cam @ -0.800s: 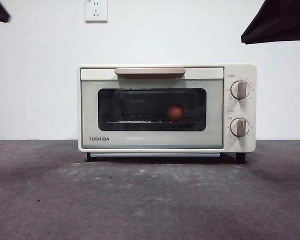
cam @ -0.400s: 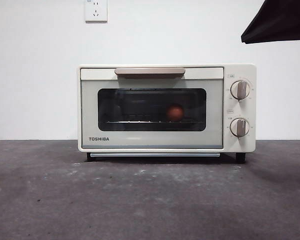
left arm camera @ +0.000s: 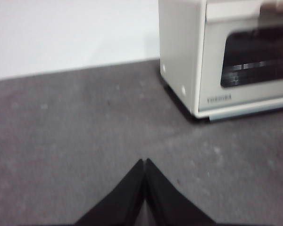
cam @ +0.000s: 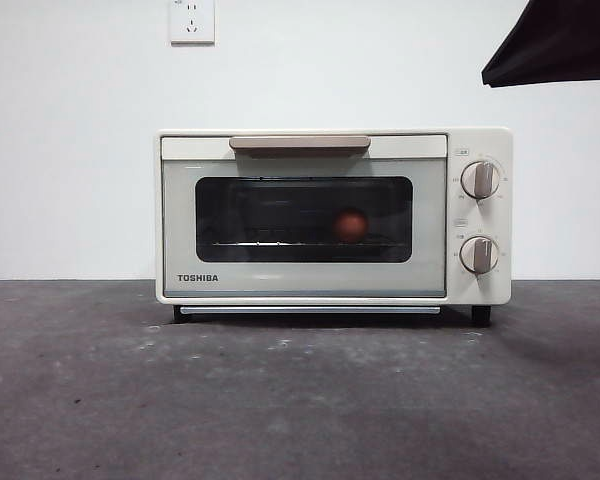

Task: Eggoven

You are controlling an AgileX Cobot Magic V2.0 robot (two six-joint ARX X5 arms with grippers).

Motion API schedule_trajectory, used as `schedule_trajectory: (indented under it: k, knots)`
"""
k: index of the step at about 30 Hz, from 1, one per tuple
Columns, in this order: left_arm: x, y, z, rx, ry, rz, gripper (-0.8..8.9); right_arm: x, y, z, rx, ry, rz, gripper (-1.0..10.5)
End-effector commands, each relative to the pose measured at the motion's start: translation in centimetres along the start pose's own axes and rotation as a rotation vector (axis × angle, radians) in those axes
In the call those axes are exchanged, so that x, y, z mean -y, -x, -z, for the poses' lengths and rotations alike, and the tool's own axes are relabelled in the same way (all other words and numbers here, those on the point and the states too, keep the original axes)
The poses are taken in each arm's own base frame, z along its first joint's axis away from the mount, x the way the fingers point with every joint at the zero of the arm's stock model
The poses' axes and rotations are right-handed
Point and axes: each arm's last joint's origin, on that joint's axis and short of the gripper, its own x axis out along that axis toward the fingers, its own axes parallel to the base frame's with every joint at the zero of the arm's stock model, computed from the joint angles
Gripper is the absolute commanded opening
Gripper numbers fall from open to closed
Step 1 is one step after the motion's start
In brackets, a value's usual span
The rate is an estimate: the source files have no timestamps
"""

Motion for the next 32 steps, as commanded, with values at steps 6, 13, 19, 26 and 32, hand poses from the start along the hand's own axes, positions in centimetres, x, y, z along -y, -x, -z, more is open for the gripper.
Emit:
schedule_trajectory:
  k: [6, 13, 19, 26, 32]
  knots:
    - [0.18, 0.27, 1.41, -0.094, 0.026, 0.004, 0.08, -0.17, -0.03, -0.18, 0.01, -0.001, -0.007, 0.1]
    - [0.18, 0.27, 1.4, -0.092, 0.044, 0.003, 0.08, -0.17, -0.03, -0.18, 0.011, -0.001, -0.007, 0.1]
    - [0.18, 0.27, 1.4, -0.093, 0.045, 0.004, 0.07, -0.17, -0.03, -0.18, 0.011, -0.001, -0.007, 0.1]
    - [0.18, 0.27, 1.4, -0.093, 0.044, 0.004, 0.08, -0.17, -0.03, -0.18, 0.011, -0.001, -0.007, 0.1]
    - [0.18, 0.27, 1.4, -0.093, 0.044, 0.004, 0.08, -0.17, -0.03, -0.18, 0.011, -0.001, -0.007, 0.1]
